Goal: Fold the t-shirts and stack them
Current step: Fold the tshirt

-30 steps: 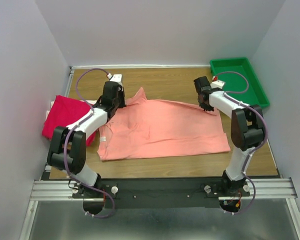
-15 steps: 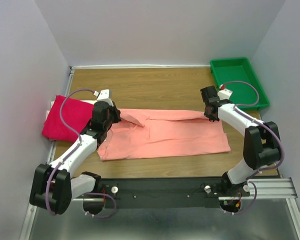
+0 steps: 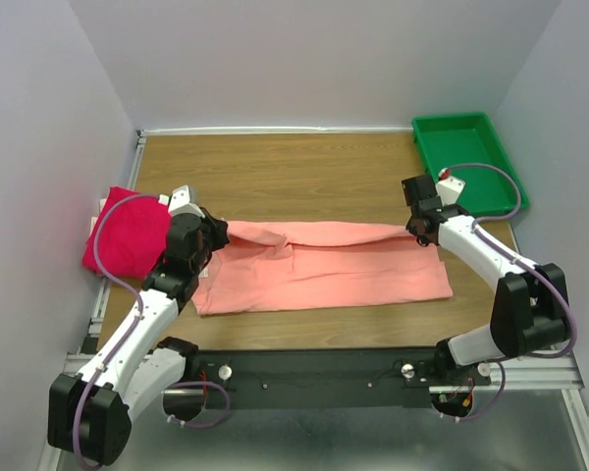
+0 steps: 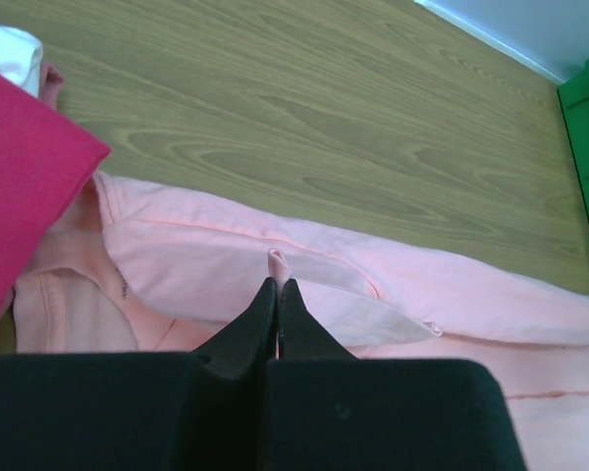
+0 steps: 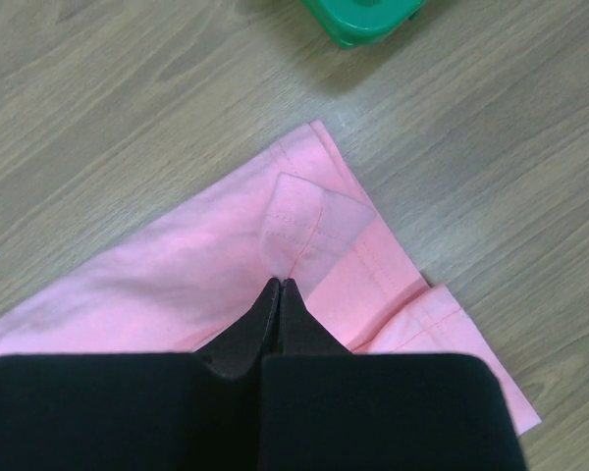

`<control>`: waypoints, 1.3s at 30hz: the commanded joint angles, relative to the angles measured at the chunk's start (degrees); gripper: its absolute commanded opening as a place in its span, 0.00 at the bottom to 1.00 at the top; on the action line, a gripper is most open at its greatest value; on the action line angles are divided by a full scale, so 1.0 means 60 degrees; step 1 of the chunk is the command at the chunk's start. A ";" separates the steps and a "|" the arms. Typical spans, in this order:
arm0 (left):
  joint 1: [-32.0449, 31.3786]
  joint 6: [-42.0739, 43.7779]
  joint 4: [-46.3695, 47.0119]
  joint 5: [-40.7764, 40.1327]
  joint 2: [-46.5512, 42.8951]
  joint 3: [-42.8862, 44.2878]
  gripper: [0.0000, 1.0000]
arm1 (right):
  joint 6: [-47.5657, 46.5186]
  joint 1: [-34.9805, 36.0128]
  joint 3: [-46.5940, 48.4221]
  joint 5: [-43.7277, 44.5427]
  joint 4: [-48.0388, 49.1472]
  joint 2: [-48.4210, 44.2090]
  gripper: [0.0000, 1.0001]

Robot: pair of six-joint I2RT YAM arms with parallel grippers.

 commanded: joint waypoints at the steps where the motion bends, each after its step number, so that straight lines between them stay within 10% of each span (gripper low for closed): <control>1: -0.0079 -0.0681 -0.0767 -0.0616 -0.0283 0.0015 0.00 | -0.0219 0.0027 -0.0133 0.0243 0.0042 -0.0440 0.00; 13: -0.0079 -0.0461 -0.1720 -0.1085 0.0112 0.1626 0.00 | -0.0659 0.0041 0.0629 0.0243 -0.0236 -0.0235 0.00; 32: -0.0210 -0.2789 -0.2319 -0.1393 -0.2566 -0.1610 0.00 | 0.0013 0.0027 -0.1200 0.0462 -0.0441 -0.0996 0.11; 36: -0.0459 -0.3405 -0.2655 -0.1216 -0.3620 -0.2109 0.82 | 0.0293 0.0027 -0.1802 0.0814 -0.0646 -0.1567 0.44; 39: -0.0577 -0.3552 -0.2890 -0.1348 -0.3988 -0.1862 0.92 | 0.0468 0.0026 -0.1715 0.0990 -0.1027 -0.1816 0.54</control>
